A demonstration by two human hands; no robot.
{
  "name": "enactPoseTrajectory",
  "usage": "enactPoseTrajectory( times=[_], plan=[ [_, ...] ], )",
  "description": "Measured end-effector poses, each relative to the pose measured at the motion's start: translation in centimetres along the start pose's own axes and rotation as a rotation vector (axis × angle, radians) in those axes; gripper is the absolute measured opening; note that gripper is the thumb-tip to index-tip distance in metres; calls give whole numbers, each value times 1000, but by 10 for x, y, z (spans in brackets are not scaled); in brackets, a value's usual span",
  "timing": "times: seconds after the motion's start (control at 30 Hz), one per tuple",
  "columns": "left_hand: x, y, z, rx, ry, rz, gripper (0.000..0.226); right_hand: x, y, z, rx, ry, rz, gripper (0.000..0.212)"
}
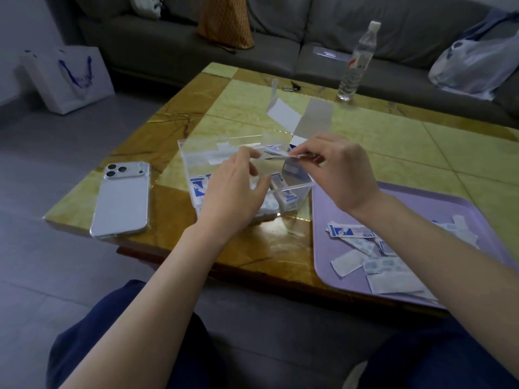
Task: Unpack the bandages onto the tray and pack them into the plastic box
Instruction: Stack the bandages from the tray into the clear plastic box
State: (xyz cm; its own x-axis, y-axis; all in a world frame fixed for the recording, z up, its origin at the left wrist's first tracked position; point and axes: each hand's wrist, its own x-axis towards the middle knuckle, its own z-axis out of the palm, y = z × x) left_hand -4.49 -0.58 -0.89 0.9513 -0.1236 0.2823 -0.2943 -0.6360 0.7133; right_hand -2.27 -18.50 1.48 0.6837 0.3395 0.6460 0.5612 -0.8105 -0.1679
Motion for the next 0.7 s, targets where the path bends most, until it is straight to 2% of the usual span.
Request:
enactPoseTrajectory(
  times=[0.1, 0.17, 0.33, 0.7],
  plan=[
    [-3, -3, -1, 112, -52, 87, 10, 13, 9, 7, -68, -65, 31, 9],
    [-4, -3, -1, 160, -62, 134, 4, 21, 14, 13, -116, -133, 33, 10],
    [-3, -5, -1, 217, -76, 156, 6, 32, 19, 30, -241, -350, 30, 16],
    [0, -6, -3, 136, -98, 108, 7, 51, 8, 48, -482, -850, -35, 19]
  ],
)
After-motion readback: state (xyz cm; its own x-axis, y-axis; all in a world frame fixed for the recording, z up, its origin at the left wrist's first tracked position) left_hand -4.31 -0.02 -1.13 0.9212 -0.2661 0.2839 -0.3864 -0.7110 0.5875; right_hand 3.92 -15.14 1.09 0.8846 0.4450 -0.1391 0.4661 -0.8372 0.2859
